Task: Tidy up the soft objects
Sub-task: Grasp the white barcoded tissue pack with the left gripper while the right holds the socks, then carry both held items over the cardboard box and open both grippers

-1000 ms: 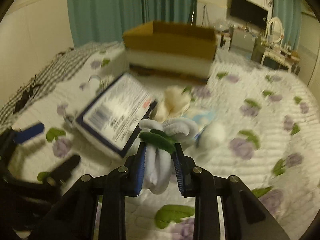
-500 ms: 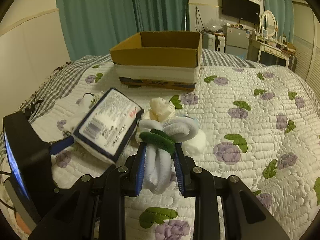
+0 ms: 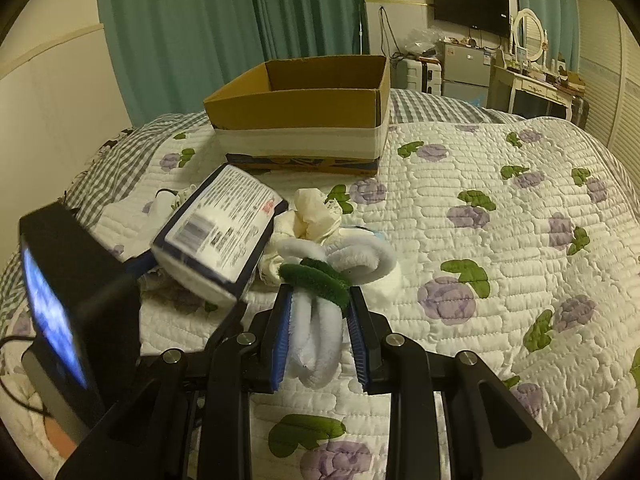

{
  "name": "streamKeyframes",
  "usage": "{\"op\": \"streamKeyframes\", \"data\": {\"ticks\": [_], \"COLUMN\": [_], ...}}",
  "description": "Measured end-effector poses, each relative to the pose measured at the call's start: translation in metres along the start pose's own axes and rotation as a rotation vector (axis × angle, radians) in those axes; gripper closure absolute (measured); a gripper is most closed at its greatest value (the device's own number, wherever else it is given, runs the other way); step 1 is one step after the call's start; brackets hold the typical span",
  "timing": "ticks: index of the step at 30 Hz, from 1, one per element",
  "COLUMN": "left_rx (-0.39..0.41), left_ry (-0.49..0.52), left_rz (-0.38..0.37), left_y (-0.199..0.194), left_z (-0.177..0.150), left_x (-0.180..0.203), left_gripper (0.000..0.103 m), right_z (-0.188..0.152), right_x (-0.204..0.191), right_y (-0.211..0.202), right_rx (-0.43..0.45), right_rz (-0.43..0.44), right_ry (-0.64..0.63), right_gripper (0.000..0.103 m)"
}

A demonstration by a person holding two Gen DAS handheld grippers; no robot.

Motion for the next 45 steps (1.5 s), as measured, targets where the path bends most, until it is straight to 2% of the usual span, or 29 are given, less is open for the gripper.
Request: {"op": "streamKeyframes", "data": {"ticks": [1,10,16,20,27,32,37,41,43,45], "left_rx": [0.004,0.047,0.139,0.208,0.311,0.320,0.279,0.251,0.232,0.228], "left_ry": [0.003,-0.058,-0.133,-0.165,-0.211,-0.217,-0.206,-0.200,-0.190,-0.187], "left_rz": [-0.007,-0.131,-0.205,-0.195,-0.194,-0.178,-0.152,-0.171,-0.154,-0.132], "left_y": [0.002,-0.007,-0.047,-0.079,-0.103,-0.078,-0.012,0.041,0.066,0.079], "left_z": [0.002,0.011,0.029,0.050,0.099,0.136,0.171,0.183,0.186,0.189], "left_x": [0.000,-0.010,-0.028,-0.051,-0.097,-0.123,-0.137,-0.136,-0.135,-0.135], "left_gripper": [0.023,0.047,0.049,0.049,0.049,0.048,0.047,0.042,0.034,0.031], "right_z": [0.000,0.002,0.011,0.029,0.113,0.173,0.218,0.233,0.238,0.239], "right_x": [0.000,0.004,-0.002,-0.011,-0.043,-0.063,-0.063,-0.059,-0.055,-0.052], "right_y": [0.000,-0.005,-0.024,-0.045,-0.074,-0.047,0.020,0.070,0.091,0.105], "right_rx": [0.001,0.013,0.056,0.116,0.252,0.268,0.222,0.197,0.183,0.180], "right_rz": [0.000,0.006,0.017,0.023,0.033,0.050,0.061,0.052,0.049,0.041], "right_ry": [0.001,0.010,0.000,-0.030,-0.148,-0.184,-0.148,-0.144,-0.137,-0.133], "right_gripper": [0.077,0.077,0.077,0.077,0.077,0.077,0.077,0.077,0.077,0.076]}}
Point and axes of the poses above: each gripper's, at about its wrist camera, not at the fingertips, and y roughly the way its jaws point, x to its right, z to its top, the point moved 7 cm from there along y, roughly the way its jaws point, and after that the axes turned 15 degrees about y, right-handed, at the moved point
